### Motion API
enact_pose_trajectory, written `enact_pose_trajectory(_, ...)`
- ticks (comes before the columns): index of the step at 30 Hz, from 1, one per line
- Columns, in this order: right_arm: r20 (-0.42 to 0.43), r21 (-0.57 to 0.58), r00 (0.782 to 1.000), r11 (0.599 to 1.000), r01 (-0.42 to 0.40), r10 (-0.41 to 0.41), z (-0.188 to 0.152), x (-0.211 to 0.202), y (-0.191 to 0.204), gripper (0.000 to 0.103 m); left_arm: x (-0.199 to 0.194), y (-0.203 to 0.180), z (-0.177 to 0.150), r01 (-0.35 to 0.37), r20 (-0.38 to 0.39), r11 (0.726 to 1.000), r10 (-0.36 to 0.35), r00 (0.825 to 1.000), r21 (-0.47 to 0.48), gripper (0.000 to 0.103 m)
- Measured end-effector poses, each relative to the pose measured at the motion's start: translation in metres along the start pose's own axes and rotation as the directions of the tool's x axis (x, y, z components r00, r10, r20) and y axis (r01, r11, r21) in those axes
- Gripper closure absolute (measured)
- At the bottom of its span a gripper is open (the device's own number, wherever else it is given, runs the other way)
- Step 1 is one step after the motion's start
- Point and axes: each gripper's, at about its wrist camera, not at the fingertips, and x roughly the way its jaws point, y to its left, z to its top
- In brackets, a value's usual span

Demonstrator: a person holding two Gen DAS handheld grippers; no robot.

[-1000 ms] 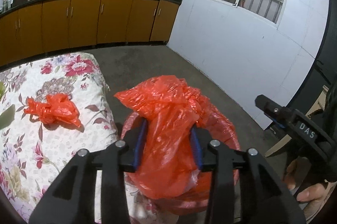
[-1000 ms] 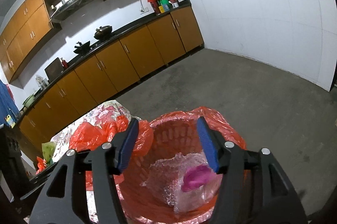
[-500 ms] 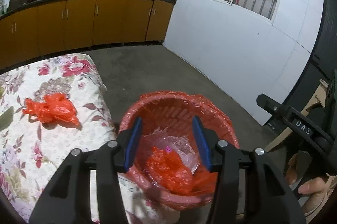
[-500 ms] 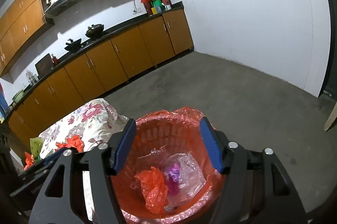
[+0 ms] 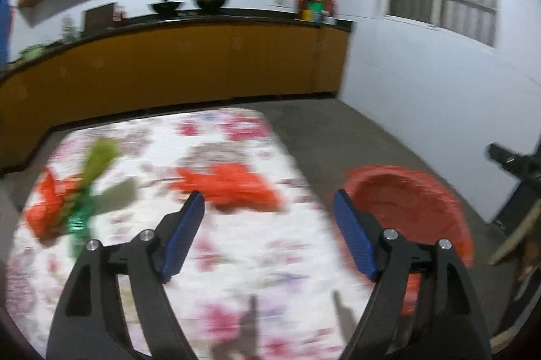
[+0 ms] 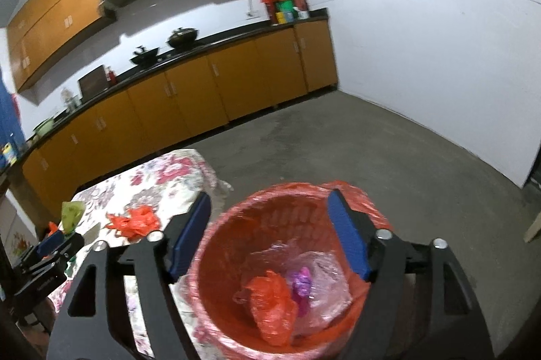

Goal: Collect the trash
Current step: 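Grasp the green bag with the left tool while the right tool grasps a red bag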

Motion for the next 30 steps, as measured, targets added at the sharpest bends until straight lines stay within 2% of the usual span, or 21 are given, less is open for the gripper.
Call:
enact_pose_trajectory(3, -0.013, -0.03, 0.999, 0.999, -0.042, 0.042, 0.001, 0.009, 0.026, 0.024, -0.003, 0.05, -0.008, -0.124, -0.013, 0.992, 0.123, 0.992, -0.025, 0.022)
enact_pose_trajectory(5, -0.033, -0.057, 0.997, 0.996, -0.075, 0.073, -0.002, 0.019, 0.046, 0.024, -0.003, 0.089, -0.015, -0.202, -0.048, 0.978, 0.2, 0.979, -0.058, 0.022)
enact_pose_trajectory(11, -0.102, -0.141, 0.982, 0.974, -0.175, 0.161, -0.013, 0.058, 0.113, 0.024, -0.011, 0.177, -0.033, -0.333, -0.109, 0.926, 0.318, 0.942, -0.179, 0.022)
enact_pose_trajectory(15, -0.165, -0.192, 0.966, 0.955, -0.228, 0.197, -0.024, 0.091, 0.153, 0.024, -0.01, 0.21, -0.037, -0.34, -0.133, 0.908, 0.316, 0.939, -0.244, 0.022)
enact_pose_trajectory(20, -0.25, -0.277, 0.947, 0.922, -0.27, 0.202, -0.043, 0.136, 0.201, 0.024, 0.006, 0.223, -0.039, -0.314, -0.157, 0.908, 0.28, 0.947, -0.276, 0.022)
enact_pose_trajectory(25, -0.315, -0.3, 0.933, 0.914, -0.274, 0.177, -0.056, 0.177, 0.221, 0.024, 0.027, 0.22, -0.04, -0.282, -0.182, 0.92, 0.239, 0.954, -0.272, 0.022)
enact_pose_trajectory(30, -0.361, -0.309, 0.915, 0.902, -0.301, 0.182, -0.062, 0.197, 0.234, 0.024, 0.057, 0.219, -0.041, -0.295, -0.243, 0.922, 0.235, 0.941, -0.25, 0.023)
